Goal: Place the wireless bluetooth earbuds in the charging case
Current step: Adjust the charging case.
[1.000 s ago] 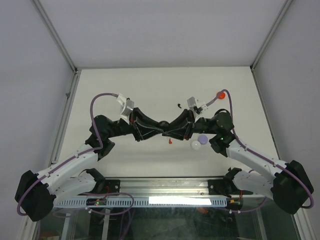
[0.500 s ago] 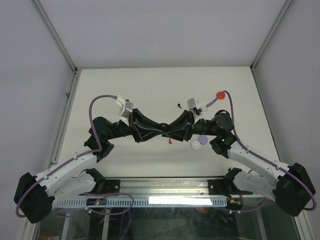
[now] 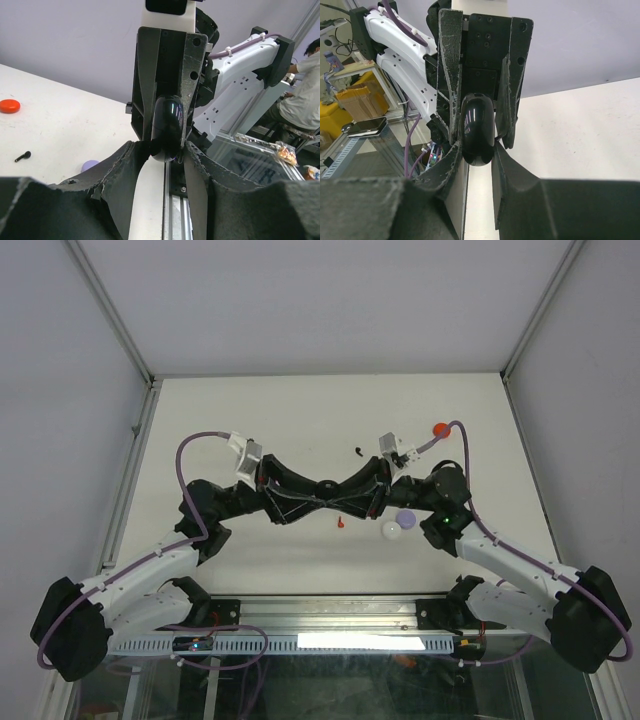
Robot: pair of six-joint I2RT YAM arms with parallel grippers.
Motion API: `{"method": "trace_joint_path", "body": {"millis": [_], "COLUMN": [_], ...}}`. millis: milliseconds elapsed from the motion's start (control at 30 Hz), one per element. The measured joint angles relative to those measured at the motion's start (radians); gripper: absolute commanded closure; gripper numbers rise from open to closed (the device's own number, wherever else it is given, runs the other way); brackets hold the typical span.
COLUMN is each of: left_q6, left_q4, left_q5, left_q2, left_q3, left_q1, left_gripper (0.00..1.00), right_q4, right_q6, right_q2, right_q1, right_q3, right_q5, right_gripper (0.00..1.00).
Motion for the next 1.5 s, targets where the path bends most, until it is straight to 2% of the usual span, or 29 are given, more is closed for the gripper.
{"method": "trace_joint_path", "body": {"millis": [333, 533, 700, 900, 1033, 1233, 1333, 1400, 1433, 1500], "left_q6": [-0.018, -0.016, -0.01, -0.003, -0.002, 0.016, 0.03, 0.043, 0.049, 0.056], "left_q4": [0.034, 0.036, 0.025, 0.009, 0.009, 0.019, 0.017, 0.008, 0.002, -0.006], "left_q5": [-0.012, -0.014, -0.018, -0.018, -0.017, -0.017, -0.016, -0.015, -0.013, -0.01], "left_q2": [0.008, 0.005, -0.008, -0.01, -0.01, -0.017, -0.023, -0.027, -0.03, -0.032], "left_q3": [0.0, -0.001, -0.002, -0.002, -0.002, -0.002, -0.002, -0.002, -0.002, -0.002], "left_q1": [0.001, 0.001, 0.001, 0.001, 0.001, 0.014, 0.019, 0.019, 0.019, 0.019], "left_gripper": [0.61, 0.66, 0.6, 0.6, 0.68, 0.89, 0.96, 0.92, 0.83, 0.75], "right_q4": [0.053, 0.061, 0.058, 0.035, 0.028, 0.012, 0.001, -0.007, -0.012, -0.019], "right_q6": [0.012, 0.012, 0.009, 0.008, 0.008, 0.008, 0.003, -0.002, -0.005, -0.009], "right_q2": [0.025, 0.03, 0.03, 0.037, 0.039, 0.056, 0.061, 0.063, 0.063, 0.063], "right_q1": [0.006, 0.006, 0.01, 0.017, 0.017, 0.014, 0.013, 0.013, 0.013, 0.013], "right_q3": [0.0, 0.0, 0.001, 0.011, 0.016, 0.036, 0.046, 0.05, 0.051, 0.051], "right_q5": [0.0, 0.0, -0.001, -0.007, -0.009, -0.008, -0.012, -0.016, -0.018, -0.022], "right_gripper": [1.0, 1.0, 1.0, 1.0, 1.0, 1.0, 1.0, 1.0, 1.0, 1.0]}}
